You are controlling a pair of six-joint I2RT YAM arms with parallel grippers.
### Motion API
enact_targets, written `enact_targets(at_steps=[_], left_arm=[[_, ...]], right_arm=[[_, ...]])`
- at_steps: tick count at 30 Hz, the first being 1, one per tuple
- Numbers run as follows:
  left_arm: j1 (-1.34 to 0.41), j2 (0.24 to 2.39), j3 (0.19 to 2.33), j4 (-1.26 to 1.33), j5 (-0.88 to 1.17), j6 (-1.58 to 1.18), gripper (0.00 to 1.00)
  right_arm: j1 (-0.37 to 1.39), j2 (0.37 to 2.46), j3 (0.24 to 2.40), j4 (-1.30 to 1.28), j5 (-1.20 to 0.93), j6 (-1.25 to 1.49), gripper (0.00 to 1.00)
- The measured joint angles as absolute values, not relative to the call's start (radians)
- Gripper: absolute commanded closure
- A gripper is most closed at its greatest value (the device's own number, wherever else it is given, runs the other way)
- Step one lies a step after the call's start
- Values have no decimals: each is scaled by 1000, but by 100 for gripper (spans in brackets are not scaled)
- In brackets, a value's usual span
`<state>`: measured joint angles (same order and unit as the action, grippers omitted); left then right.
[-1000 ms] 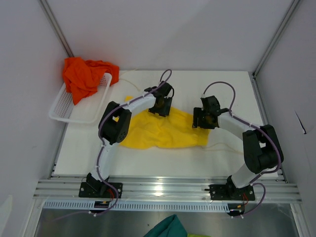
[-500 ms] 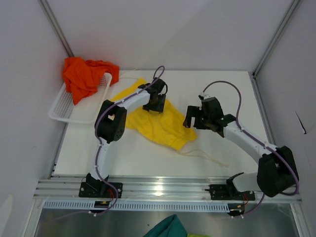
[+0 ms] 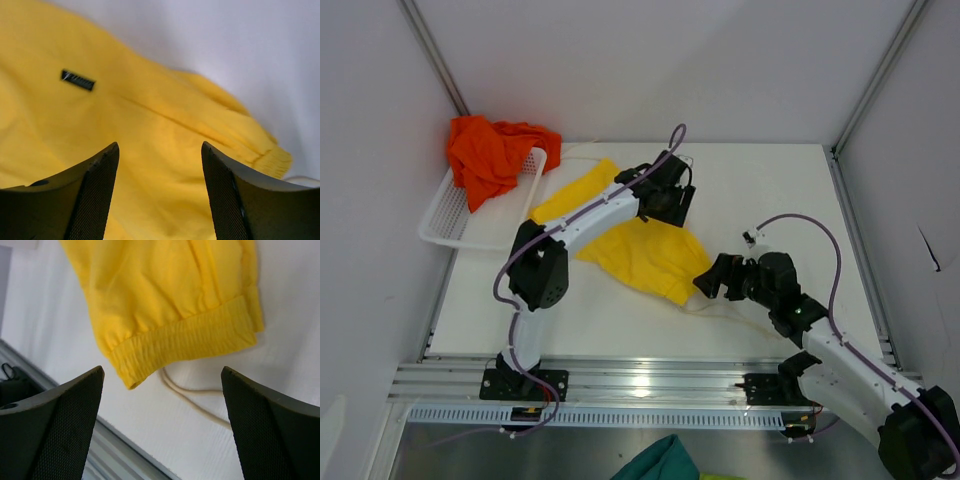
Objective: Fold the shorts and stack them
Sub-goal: Fold the shorts
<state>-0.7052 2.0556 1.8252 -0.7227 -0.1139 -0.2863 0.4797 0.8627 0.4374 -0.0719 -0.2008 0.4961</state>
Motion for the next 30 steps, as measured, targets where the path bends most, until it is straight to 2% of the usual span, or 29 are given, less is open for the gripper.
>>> enact_targets(at_steps=[5,9,18,30], left_arm=[[-753,2145,1998,-744,-29,-260,30],[-757,2239,2063,-743,69,-248,31],[-762,2321,1929,-715,189,-243,31],[-762,2323,1908,-649,222,-244,31]], right_arm=[[519,765,317,77,-245,578,0],[577,768,262,177,-238,646,1],[720,835,231,296,-122,785,0],[738,1018,219,395,-60,854,1]])
